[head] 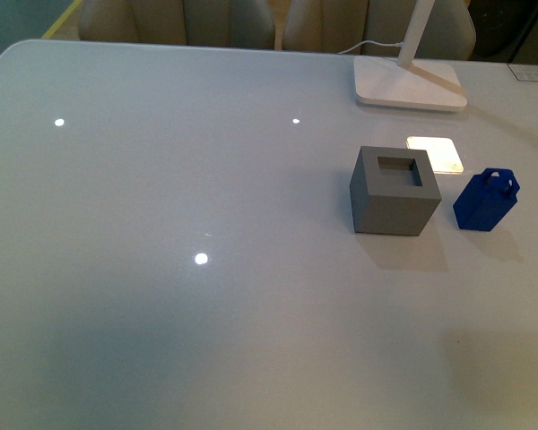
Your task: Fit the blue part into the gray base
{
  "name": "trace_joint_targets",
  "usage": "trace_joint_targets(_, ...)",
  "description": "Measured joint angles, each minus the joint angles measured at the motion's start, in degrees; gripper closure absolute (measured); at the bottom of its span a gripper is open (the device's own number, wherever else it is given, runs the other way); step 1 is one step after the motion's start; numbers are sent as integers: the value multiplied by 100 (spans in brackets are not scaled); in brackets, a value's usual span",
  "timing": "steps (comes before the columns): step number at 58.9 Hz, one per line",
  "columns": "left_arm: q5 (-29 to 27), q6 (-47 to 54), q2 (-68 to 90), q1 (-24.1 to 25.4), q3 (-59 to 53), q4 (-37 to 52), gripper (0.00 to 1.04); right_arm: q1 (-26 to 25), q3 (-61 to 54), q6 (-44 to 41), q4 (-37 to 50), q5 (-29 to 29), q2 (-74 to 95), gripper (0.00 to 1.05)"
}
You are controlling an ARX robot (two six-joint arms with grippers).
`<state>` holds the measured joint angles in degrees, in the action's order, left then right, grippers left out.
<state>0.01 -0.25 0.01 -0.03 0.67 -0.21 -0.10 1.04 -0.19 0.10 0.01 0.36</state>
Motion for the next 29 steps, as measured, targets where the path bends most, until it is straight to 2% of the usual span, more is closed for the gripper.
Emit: trace_joint_targets(29, -2, 0, 0, 0, 0, 0, 7, 0, 0, 0, 0, 0, 0, 9)
